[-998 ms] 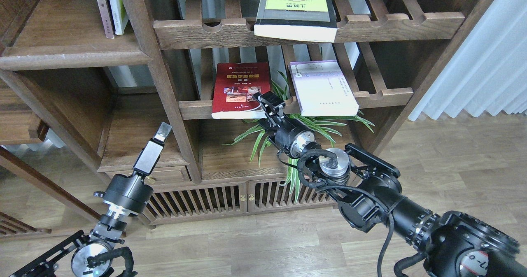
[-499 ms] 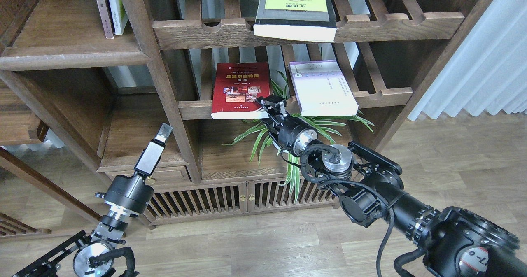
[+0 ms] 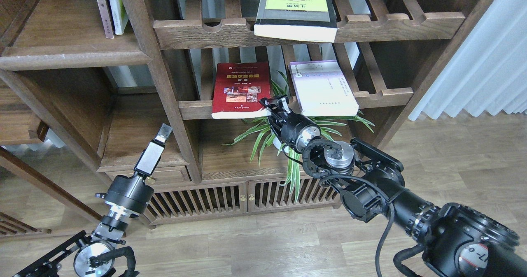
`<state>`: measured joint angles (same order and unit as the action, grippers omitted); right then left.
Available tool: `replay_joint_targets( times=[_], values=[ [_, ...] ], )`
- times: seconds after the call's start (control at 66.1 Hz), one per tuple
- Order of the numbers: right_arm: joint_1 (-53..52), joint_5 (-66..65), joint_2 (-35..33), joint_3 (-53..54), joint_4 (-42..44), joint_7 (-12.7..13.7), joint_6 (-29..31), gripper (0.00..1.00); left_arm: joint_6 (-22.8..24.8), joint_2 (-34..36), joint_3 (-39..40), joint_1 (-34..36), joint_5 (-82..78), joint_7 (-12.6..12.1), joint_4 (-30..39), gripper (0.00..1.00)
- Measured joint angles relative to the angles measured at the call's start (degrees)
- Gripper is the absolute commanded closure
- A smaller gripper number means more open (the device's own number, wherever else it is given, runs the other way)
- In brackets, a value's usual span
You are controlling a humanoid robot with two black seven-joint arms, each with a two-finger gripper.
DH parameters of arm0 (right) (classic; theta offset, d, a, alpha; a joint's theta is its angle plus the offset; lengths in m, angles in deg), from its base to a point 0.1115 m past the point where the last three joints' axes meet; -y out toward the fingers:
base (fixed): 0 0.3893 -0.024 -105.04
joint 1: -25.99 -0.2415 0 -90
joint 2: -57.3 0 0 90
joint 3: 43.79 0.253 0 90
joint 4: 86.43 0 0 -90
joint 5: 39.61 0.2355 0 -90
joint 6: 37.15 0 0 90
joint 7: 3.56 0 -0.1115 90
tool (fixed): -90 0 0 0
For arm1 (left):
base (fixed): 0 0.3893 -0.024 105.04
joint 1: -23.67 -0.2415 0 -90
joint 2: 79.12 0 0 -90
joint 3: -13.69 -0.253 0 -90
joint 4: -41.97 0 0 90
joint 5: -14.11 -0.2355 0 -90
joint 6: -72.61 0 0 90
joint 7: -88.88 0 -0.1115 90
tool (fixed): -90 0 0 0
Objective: Organize books on shelf
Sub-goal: 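Tilt the red book outward off the shelf with the right gripper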
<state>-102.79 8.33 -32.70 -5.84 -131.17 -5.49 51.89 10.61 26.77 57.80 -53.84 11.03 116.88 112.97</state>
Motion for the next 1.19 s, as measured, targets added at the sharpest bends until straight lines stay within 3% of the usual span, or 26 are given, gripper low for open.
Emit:
replay_joint_targets(
  times=[0.363, 0.605, 0.817, 1.089, 1.119, 1.134, 1.195],
  values=[
    [2.62, -1.33, -0.01, 3.10, -7.47, 0.54, 1.18, 0.94, 0.00, -0.15, 0.44, 0.01, 1.47, 0.00, -1.25, 0.01],
    [6.88, -5.96, -0.37, 3.36, -12.71, 5.76, 8.10, 0.94, 0.00, -0.04, -0.15, 0.21, 6.87, 0.00, -0.28, 0.02],
    [8.54, -6.20, -6.13, 3.66, -14.45, 9.71, 13.31, 0.94, 0.00, 0.22, -0.17, 0.24, 10.66, -0.03, 0.32, 0.01],
    [11.28, -6.15, -12.68, 5.48, -16.08, 14.32, 17.99, 0.94, 0.00, 0.46, -0.23, 0.25, 16.14, -6.63, 0.51, 0.02],
    [11.80, -6.13, -13.18, 5.65, -16.25, 15.04, 18.80, 0.94, 0.00, 0.52, -0.23, 0.26, 16.52, -7.02, 0.62, 0.02],
    [12.81, -6.12, -14.16, 5.88, -16.74, 16.69, 20.30, 0.94, 0.00, 0.64, -0.23, 0.40, 17.17, -7.54, 0.79, 0.02],
    [13.77, -6.10, -15.01, 6.05, -17.19, 17.99, 21.71, 0.94, 0.00, 0.81, -0.24, 0.60, 17.61, -7.87, 0.88, 0.02]
  ],
)
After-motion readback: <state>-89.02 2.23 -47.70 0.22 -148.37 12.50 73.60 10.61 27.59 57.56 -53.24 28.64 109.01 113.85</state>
